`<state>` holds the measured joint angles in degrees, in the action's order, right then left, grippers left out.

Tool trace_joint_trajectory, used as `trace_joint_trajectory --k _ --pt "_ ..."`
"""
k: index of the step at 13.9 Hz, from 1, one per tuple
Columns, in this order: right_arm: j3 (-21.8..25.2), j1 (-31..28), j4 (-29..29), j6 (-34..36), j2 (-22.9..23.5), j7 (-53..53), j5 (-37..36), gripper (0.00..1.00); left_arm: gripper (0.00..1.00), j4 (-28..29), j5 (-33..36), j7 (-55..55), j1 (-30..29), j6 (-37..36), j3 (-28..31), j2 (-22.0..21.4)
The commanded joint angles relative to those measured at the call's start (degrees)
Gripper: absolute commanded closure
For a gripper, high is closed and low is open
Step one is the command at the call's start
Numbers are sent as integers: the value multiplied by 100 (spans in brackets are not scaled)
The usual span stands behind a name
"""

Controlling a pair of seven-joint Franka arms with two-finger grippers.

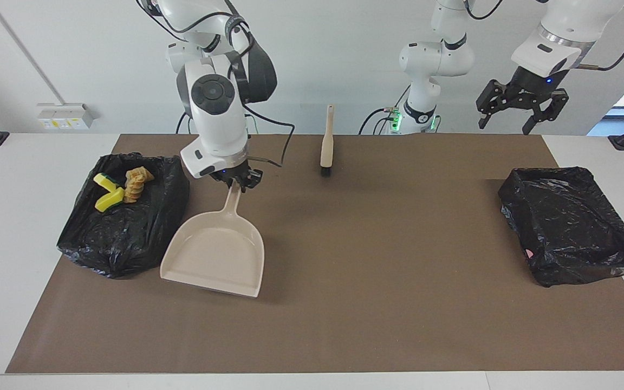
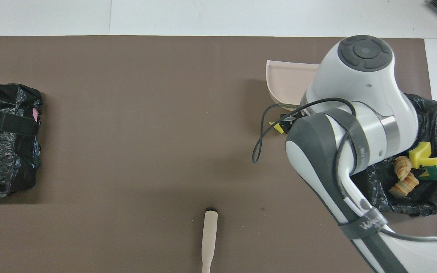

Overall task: Sweep and dump trash in bin
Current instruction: 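Return the dustpan to the table center with the right gripper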

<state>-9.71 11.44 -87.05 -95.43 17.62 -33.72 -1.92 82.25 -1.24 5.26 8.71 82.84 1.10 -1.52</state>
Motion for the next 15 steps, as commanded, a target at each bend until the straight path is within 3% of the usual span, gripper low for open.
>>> trace_joint_trajectory --k 1,6,9,15 --pt "-40 611 434 -440 522 -563 104 100 0 -298 185 194 -19 -348 -83 29" --pt "-207 1184 996 -1074 1357 -1119 148 100 0 -69 159 159 -27 -427 -92 -226" --pt "-242 1229 945 -1425 1464 -1198 666 100 0 -69 159 133 -36 -418 -92 -226" --pt "-233 1483 751 -1918 1736 -1207 623 100 0 -69 159 142 -45 -418 -83 -226"
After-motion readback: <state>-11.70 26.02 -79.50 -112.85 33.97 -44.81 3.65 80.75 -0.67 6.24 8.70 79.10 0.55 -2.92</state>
